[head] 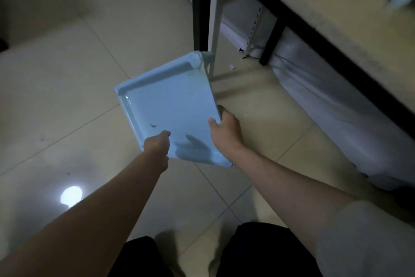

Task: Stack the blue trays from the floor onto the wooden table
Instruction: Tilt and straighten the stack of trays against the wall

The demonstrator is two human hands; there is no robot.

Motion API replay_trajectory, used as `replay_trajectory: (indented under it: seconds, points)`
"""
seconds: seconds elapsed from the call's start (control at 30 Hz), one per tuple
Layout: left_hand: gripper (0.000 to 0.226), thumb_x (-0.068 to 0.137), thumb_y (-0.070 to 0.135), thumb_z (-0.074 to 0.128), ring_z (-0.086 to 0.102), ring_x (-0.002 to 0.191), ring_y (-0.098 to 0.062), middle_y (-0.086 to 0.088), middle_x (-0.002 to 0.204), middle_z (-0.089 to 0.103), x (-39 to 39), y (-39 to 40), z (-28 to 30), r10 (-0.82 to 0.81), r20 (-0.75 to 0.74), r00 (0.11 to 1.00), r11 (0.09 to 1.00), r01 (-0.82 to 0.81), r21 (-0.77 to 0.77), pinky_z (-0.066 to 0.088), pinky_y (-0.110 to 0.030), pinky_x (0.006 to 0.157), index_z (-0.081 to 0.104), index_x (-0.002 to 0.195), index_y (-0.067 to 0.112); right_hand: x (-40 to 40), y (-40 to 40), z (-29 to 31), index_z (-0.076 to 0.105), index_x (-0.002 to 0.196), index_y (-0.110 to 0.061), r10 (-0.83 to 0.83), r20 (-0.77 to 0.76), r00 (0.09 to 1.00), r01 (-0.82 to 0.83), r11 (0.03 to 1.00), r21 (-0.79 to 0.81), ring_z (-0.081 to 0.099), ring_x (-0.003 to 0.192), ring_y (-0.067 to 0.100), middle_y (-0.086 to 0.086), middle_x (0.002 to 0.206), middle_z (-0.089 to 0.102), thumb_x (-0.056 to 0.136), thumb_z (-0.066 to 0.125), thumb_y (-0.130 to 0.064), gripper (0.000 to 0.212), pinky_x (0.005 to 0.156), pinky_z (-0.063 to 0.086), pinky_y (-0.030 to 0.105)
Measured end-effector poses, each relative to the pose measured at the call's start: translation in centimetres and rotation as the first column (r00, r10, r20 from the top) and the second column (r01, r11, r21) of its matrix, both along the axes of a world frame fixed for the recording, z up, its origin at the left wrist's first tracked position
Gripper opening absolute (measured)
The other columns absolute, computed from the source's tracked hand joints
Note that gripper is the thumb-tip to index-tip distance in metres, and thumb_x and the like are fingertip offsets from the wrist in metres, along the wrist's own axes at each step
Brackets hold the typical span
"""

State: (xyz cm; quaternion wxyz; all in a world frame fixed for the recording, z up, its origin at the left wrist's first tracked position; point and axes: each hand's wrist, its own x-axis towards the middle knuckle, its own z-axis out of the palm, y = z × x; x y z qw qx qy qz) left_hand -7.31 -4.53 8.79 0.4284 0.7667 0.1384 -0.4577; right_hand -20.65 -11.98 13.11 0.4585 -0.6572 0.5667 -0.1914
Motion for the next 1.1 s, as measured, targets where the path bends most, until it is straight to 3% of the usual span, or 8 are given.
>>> replay_trajectory:
  seconds: [0.13, 0.3, 0.43, 0.6, 0.7, 0.8, 0.87, 1.1]
  points:
    - [0.030, 0.090, 0.025, 0.062, 0.050, 0.083, -0.025, -0.010, 0.105, 0.050, 0.1, -0.8, 9.4, 0.000, 0.071, 0.997, 1.000, 0.001, -0.008, 0.040, -0.029, 0.077, 0.053, 0.112, 0.007, -1.1, 0.2, 8.7, 0.061, 0.115, -0.015, 0.100, -0.063, 0.993, -0.103, 0.994, -0.048, 0.063, 0.100, 0.032, 0.009, 0.107, 0.070, 0.091, 0.053, -0.011, 0.025, 0.086, 0.051, 0.040]
    - [0.062, 0.082, 0.038, 0.062, 0.056, 0.111, -0.033, -0.015, 0.132, 0.051, 0.2, -2.4, 20.7, -0.023, 0.218, 0.976, 1.000, 0.020, 0.019, 0.039, -0.034, 0.075, 0.046, 0.132, 0.006, -2.7, 0.2, 19.1, 0.059, 0.121, -0.018, 0.154, -0.096, 0.983, -0.159, 0.986, -0.055, 0.062, 0.100, 0.031, 0.009, 0.109, 0.069, 0.095, 0.051, -0.015, 0.027, 0.083, 0.051, 0.037]
    - [0.062, 0.096, 0.032, 0.052, 0.045, 0.102, -0.023, -0.010, 0.150, 0.033, -1.3, -4.9, 29.0, -0.157, 0.333, 0.930, 0.976, 0.198, -0.092, 0.031, -0.027, 0.079, 0.030, 0.149, 0.010, -3.7, -0.9, 26.4, 0.059, 0.120, -0.021, 0.170, -0.057, 0.984, -0.173, 0.983, -0.067, 0.062, 0.092, 0.027, 0.006, 0.101, 0.067, 0.097, 0.048, -0.016, 0.026, 0.070, 0.041, 0.027]
    - [0.051, 0.094, 0.033, 0.054, 0.052, 0.102, -0.025, -0.011, 0.136, 0.049, -4.5, -8.0, 37.0, -0.261, 0.414, 0.872, 0.907, 0.368, -0.203, 0.043, -0.034, 0.079, 0.045, 0.138, 0.008, -5.2, -2.7, 34.5, 0.062, 0.109, -0.023, 0.080, 0.066, 0.995, -0.074, 0.993, -0.089, 0.059, 0.081, 0.017, -0.002, 0.091, 0.064, 0.097, 0.051, -0.018, 0.017, 0.066, 0.041, 0.028]
    - [0.049, 0.090, 0.036, 0.056, 0.056, 0.103, -0.030, -0.015, 0.130, 0.052, -6.4, -10.0, 40.5, -0.305, 0.494, 0.814, 0.859, 0.459, -0.226, 0.041, -0.027, 0.063, 0.051, 0.129, 0.006, -7.0, -4.5, 38.6, 0.067, 0.102, -0.020, -0.031, 0.140, 0.990, 0.047, 0.993, -0.112, 0.060, 0.075, 0.016, -0.002, 0.087, 0.067, 0.094, 0.056, -0.022, 0.013, 0.059, 0.044, 0.028]
    - [0.062, 0.091, 0.040, 0.056, 0.051, 0.116, -0.032, -0.010, 0.143, 0.038, -8.7, -12.4, 44.4, -0.337, 0.574, 0.746, 0.823, 0.530, -0.204, 0.049, -0.039, 0.086, 0.039, 0.144, 0.015, -9.5, -6.6, 42.4, 0.064, 0.076, -0.021, -0.157, 0.191, 0.969, 0.188, 0.970, -0.155, 0.060, 0.064, 0.014, -0.005, 0.070, 0.065, 0.087, 0.062, -0.028, 0.013, 0.056, 0.047, 0.021]
    - [0.065, 0.092, 0.040, 0.056, 0.045, 0.124, -0.033, -0.007, 0.147, 0.030, -10.7, -14.0, 47.2, -0.342, 0.642, 0.686, 0.800, 0.571, -0.184, 0.045, -0.047, 0.100, 0.032, 0.149, 0.020, -11.4, -7.8, 44.7, 0.056, 0.065, -0.019, -0.245, 0.251, 0.937, 0.284, 0.949, -0.134, 0.053, 0.054, 0.010, -0.005, 0.061, 0.056, 0.088, 0.065, -0.023, 0.025, 0.045, 0.038, 0.011]
    - [0.055, 0.095, 0.033, 0.054, 0.026, 0.135, -0.029, -0.002, 0.150, 0.027, -18.8, -18.4, 54.6, -0.383, 0.817, 0.432, 0.617, 0.778, -0.122, 0.035, -0.045, 0.109, 0.038, 0.146, 0.021, -19.7, -11.3, 51.9, 0.064, 0.070, -0.019, -0.440, 0.451, 0.776, 0.514, 0.856, -0.050, 0.060, 0.066, 0.022, 0.006, 0.074, 0.065, 0.082, 0.069, -0.018, 0.013, 0.067, 0.053, 0.042]
